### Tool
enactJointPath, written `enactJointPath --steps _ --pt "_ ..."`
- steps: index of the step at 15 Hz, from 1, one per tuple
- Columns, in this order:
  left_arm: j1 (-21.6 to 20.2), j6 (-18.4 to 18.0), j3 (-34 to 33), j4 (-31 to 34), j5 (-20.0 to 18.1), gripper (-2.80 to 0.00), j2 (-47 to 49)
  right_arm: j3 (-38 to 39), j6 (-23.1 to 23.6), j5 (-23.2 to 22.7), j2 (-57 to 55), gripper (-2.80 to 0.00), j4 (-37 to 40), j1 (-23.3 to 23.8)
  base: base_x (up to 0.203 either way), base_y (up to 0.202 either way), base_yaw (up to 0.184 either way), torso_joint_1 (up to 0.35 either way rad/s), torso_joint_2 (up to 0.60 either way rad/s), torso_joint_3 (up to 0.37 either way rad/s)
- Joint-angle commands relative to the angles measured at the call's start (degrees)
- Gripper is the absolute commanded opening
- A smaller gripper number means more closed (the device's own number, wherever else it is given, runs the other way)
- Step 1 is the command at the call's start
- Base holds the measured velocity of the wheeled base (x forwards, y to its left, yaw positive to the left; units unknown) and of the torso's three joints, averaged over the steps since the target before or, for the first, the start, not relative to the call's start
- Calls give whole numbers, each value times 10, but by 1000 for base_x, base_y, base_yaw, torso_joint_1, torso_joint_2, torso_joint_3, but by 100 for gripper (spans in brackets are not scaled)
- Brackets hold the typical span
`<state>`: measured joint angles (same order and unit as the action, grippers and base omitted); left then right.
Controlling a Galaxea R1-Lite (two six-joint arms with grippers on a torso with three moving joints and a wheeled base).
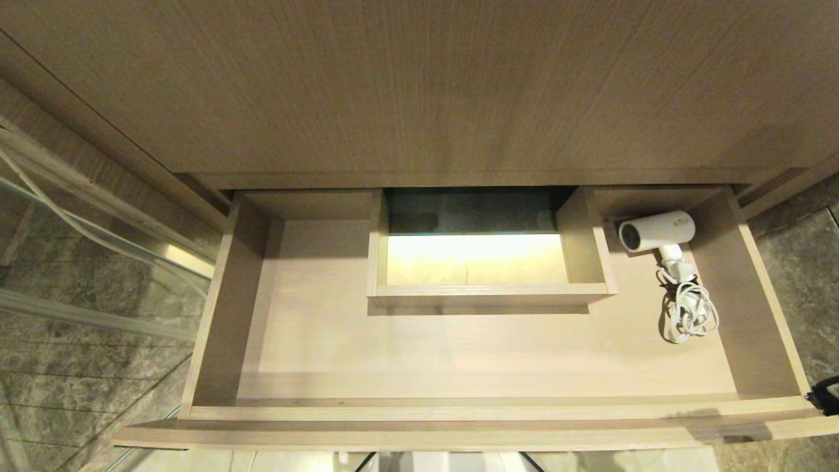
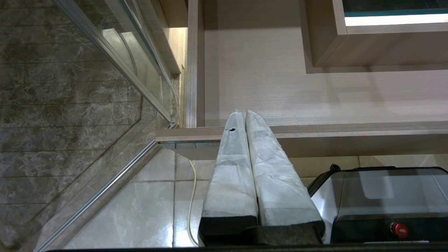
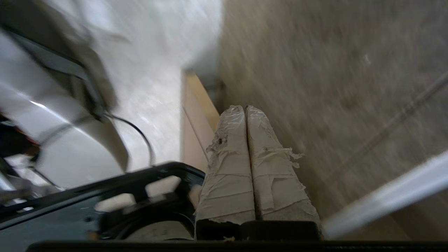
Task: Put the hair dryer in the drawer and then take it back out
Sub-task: Close the drawer
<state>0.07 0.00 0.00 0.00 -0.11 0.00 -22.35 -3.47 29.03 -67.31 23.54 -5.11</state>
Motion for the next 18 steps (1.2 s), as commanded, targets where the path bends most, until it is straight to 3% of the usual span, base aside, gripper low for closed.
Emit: enactJointPath --steps 1,11,18 --pt "0 0 -1 0 0 -280 0 2 -1 15 -92 -280 -2 24 0 0 0 0 0 0" --pt "0 0 -1 0 0 -280 0 -67 13 20 -296 -280 -140 84 0 0 0 0 0 0" --pt "0 0 -1 0 0 -280 0 -90 29 20 -294 -280 -143 100 0 0 0 0 0 0"
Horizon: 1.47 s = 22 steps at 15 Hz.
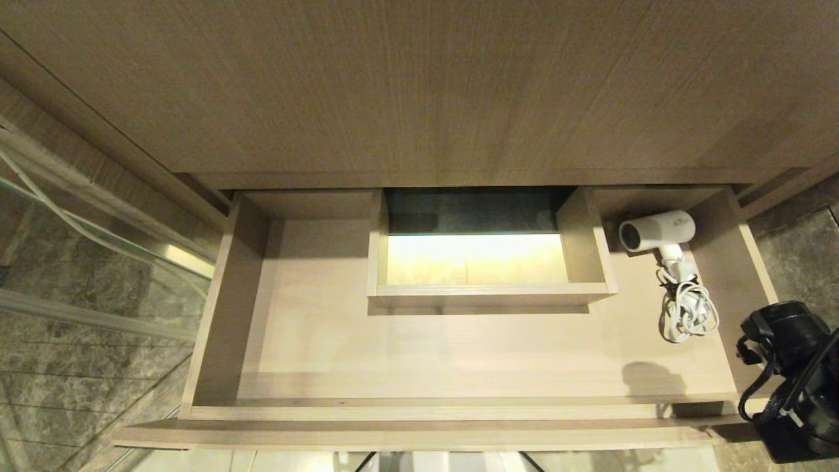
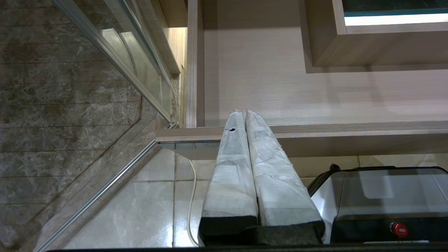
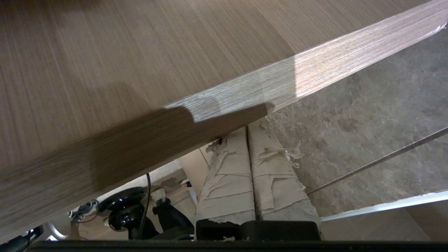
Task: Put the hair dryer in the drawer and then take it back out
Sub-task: Close the drawer
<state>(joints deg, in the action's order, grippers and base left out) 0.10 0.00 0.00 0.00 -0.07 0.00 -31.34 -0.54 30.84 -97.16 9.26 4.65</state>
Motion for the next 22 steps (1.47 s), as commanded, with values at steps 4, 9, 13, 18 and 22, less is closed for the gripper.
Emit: enactJointPath --steps 4,9,13,18,22 --pt "0 0 -1 0 -1 -280 0 -10 -1 2 25 -280 -84 8 0 0 0 0 0 0" --pt "0 0 -1 0 0 -280 0 -50 -6 0 29 -280 -249 11 0 0 0 0 0 0" --pt "0 0 -1 0 -1 -280 0 -123 -4 -2 -5 -280 -356 8 0 0 0 0 0 0" --pt "0 0 -1 0 0 -280 0 -93 22 -16 100 -280 -311 20 0 0 0 0 0 0" --pt "0 0 -1 0 -1 -280 0 -55 30 -28 164 -280 -266 2 0 0 0 0 0 0"
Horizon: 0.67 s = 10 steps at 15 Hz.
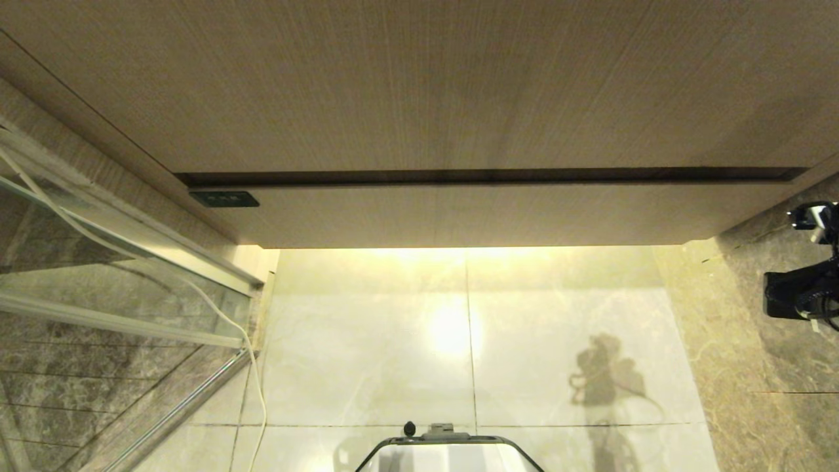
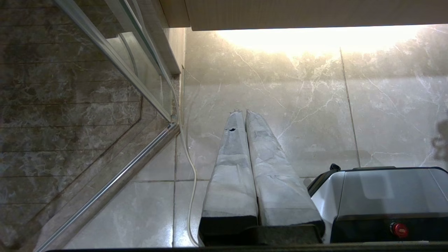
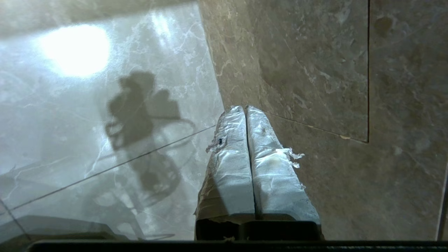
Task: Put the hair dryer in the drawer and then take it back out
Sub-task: Close the drawer, then pull open the drawer
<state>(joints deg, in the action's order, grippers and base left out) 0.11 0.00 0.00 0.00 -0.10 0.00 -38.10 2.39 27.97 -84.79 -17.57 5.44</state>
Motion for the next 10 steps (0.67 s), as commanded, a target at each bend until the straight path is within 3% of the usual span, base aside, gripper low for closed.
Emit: enactJointPath --steps 1,8,10 --pt "0 0 -1 0 0 -280 0 19 2 1 53 -280 6 -7 0 0 0 0 0 0" --pt "0 0 -1 0 0 -280 0 53 -1 -2 143 -280 84 -50 0 0 0 0 0 0" --pt "0 0 -1 0 0 -280 0 68 -5 -54 187 -280 102 -68 0 0 0 0 0 0"
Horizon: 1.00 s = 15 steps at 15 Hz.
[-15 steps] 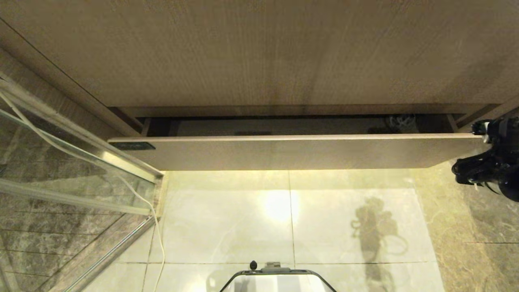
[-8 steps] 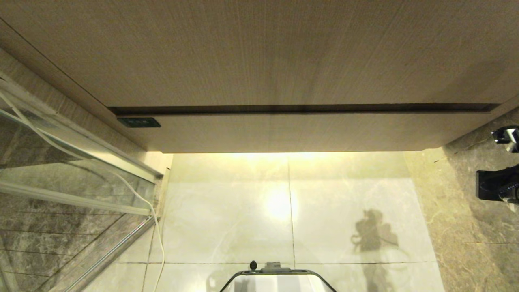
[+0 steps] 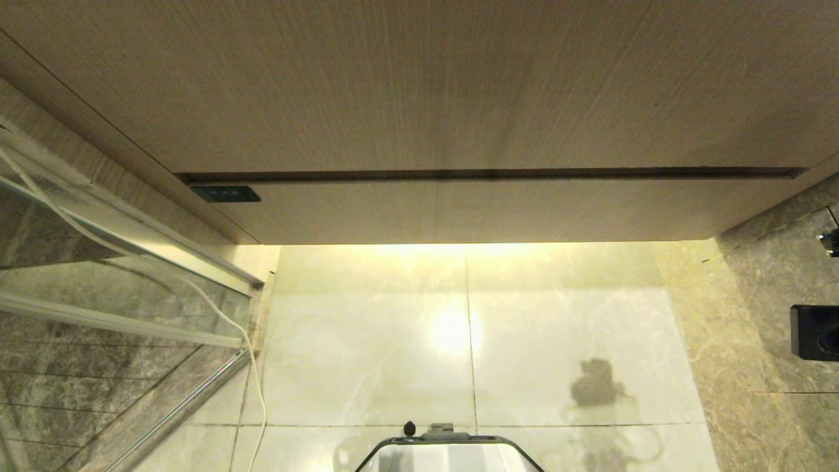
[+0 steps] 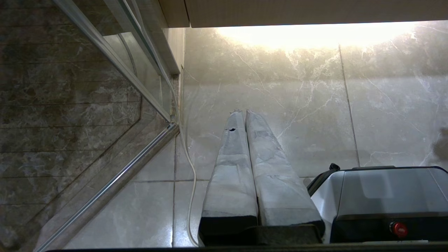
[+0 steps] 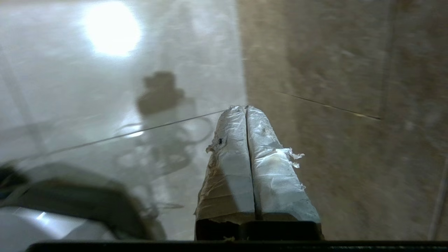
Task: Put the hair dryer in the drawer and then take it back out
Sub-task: Pull open the drawer
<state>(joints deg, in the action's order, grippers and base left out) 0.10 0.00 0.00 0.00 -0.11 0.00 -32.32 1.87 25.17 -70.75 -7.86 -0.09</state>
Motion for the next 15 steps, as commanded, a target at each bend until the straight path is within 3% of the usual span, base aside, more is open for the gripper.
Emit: enactJointPath --steps 1,3,8,11,15 --pt "0 0 -1 0 0 -280 0 21 0 -52 68 -280 12 -22 0 0 0 0 0 0" --pt "0 0 -1 0 0 -280 0 58 1 -80 122 -280 24 -50 0 0 0 0 0 0" --pt "0 0 -1 0 0 -280 0 160 1 -102 261 -280 24 -119 0 0 0 0 0 0" --pt "0 0 -1 0 0 -280 0 200 0 -127 345 -280 20 -131 0 0 0 0 0 0" --pt "0 0 -1 0 0 -280 0 267 6 -167 539 -280 22 -125 0 0 0 0 0 0"
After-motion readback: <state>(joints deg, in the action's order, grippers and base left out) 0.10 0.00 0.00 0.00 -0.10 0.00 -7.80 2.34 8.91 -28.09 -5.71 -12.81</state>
